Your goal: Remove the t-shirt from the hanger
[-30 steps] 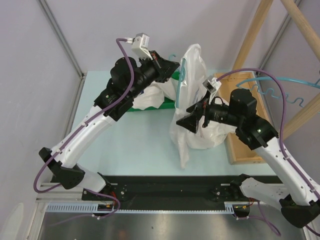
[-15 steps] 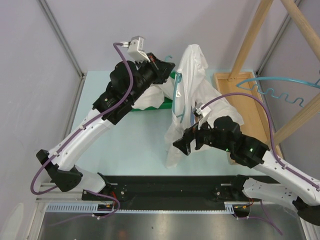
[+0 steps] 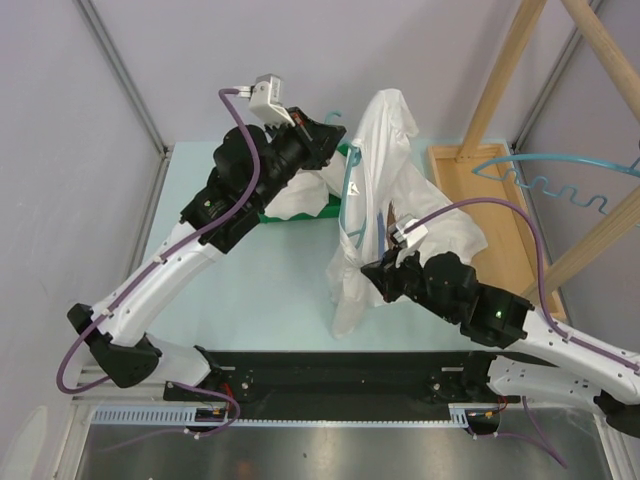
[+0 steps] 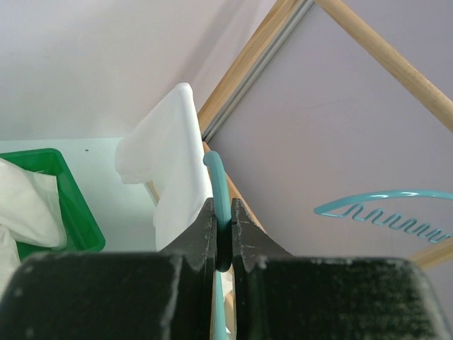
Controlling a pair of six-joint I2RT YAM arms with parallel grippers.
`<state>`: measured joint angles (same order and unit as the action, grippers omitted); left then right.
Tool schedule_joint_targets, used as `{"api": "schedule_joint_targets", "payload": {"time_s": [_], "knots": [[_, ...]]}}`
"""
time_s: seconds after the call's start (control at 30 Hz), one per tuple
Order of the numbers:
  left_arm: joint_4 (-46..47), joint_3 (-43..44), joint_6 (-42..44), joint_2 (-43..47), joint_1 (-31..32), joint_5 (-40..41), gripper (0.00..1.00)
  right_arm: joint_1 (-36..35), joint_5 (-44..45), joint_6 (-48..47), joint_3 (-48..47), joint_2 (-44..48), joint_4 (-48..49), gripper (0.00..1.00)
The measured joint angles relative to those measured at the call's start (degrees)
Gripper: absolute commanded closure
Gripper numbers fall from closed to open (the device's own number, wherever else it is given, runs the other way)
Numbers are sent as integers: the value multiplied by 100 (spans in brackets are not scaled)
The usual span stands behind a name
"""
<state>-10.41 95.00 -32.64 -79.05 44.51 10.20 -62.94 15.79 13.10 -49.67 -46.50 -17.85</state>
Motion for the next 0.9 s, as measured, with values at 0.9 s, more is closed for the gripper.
{"api": "schedule_joint_targets", "payload": {"time_s": [0.9], "knots": [[741,-256,168,-389,-4,-267,100,-190,-940,28,61,-179,-483,100]]}}
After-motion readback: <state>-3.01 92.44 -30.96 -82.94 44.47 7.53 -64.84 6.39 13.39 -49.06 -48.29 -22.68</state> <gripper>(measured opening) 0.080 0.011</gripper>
